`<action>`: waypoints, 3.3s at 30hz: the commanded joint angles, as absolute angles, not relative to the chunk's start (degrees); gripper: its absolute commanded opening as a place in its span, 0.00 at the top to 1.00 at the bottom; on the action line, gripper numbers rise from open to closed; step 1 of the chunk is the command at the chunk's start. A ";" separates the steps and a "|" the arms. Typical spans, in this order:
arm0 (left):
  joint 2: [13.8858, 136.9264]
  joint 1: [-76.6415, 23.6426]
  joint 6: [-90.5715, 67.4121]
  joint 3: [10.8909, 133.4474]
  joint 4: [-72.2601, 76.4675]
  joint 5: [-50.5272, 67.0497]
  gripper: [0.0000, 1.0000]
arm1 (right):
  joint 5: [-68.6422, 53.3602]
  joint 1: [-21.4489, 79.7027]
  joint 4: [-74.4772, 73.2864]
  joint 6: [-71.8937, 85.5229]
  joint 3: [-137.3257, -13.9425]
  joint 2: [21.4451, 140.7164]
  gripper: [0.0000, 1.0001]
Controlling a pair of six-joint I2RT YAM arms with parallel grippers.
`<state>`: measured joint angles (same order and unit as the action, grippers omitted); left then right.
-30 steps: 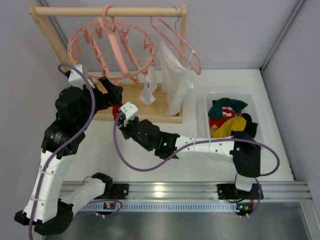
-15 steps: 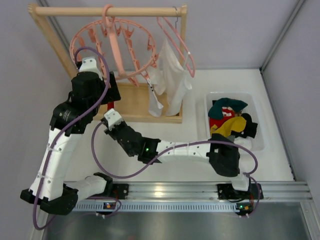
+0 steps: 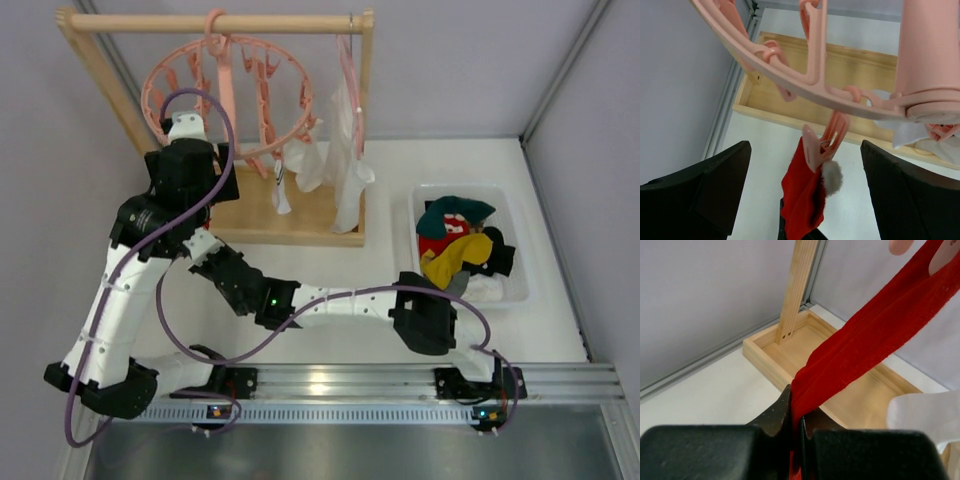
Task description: Remove the socks clipped to the hanger
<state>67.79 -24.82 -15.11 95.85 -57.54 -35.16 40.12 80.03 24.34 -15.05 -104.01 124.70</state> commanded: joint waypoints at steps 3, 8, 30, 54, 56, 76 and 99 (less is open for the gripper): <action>70.57 -30.31 -15.47 100.71 -58.36 -44.98 0.08 | 37.97 83.14 21.89 -17.84 -106.96 127.18 1.00; 73.56 -36.82 -15.47 101.87 -58.36 -55.18 0.13 | 37.62 83.06 21.88 -18.02 -106.61 127.18 1.00; 76.99 -36.65 -14.24 100.72 -57.83 -67.06 0.44 | 34.72 83.50 24.87 -16.08 -100.99 123.31 1.00; 72.34 -33.93 -17.92 98.97 -57.57 -61.27 0.50 | 40.16 84.20 37.27 -2.48 -60.97 94.71 1.00; 70.58 -33.84 -18.37 98.44 -57.48 -60.39 0.41 | 42.96 84.11 32.91 -0.35 -55.32 89.85 1.00; 36.95 -33.84 -23.99 67.18 -52.91 -39.03 0.02 | 36.31 56.53 -26.09 19.16 -50.27 51.15 1.00; 26.89 -34.54 -25.66 52.74 -47.99 -37.00 0.02 | 12.09 32.60 -21.12 17.74 -52.22 54.51 0.01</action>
